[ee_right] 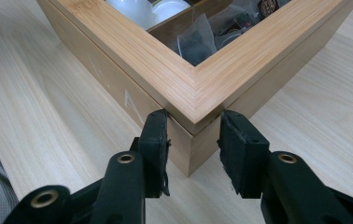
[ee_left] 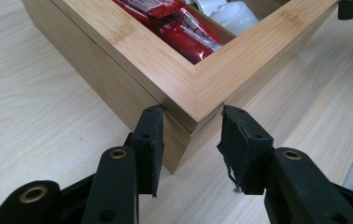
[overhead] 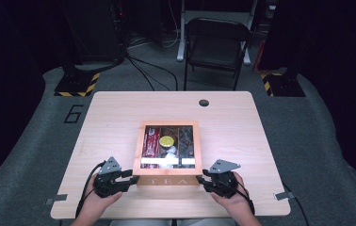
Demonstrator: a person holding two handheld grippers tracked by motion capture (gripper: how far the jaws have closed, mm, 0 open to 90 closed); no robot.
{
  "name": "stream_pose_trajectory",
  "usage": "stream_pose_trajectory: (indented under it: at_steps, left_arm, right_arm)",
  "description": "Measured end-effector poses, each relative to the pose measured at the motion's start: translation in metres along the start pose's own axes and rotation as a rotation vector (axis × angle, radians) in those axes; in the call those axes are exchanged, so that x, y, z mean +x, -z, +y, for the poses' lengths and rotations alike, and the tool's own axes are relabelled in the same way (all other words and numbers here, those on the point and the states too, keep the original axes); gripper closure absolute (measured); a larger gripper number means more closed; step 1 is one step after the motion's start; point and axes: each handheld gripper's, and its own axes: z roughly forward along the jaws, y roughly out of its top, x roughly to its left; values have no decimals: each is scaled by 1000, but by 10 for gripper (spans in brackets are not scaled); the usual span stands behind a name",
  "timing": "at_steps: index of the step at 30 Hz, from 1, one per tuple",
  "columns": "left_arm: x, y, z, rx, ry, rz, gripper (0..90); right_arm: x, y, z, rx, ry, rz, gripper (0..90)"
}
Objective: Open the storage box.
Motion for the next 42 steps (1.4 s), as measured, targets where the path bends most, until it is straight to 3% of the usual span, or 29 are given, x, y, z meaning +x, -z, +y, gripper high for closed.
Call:
stream_pose_trajectory:
  at_steps: [10, 18, 23, 29, 35, 42]
  left_arm:
    - [-4, 3, 7, -34, 1, 18, 599]
    - [-4, 10, 21, -56, 7, 22, 567]
    - [-2, 14, 33, -72, 29, 17, 535]
    - [0, 21, 49, -78, 36, 41, 499]
    - [-2, 28, 62, -91, 11, 84, 486]
    - [2, 36, 76, -118, 11, 74, 488]
  right_arm:
    - [0, 5, 6, -37, -10, -6, 622]
    - [-4, 15, 17, -75, -61, 21, 615]
    - [-8, 20, 28, -75, -59, 25, 611]
    - [-13, 25, 43, -84, -54, 11, 585]
    - [-16, 31, 56, -103, -33, -9, 575]
    - [-21, 39, 73, -109, -24, -11, 574]
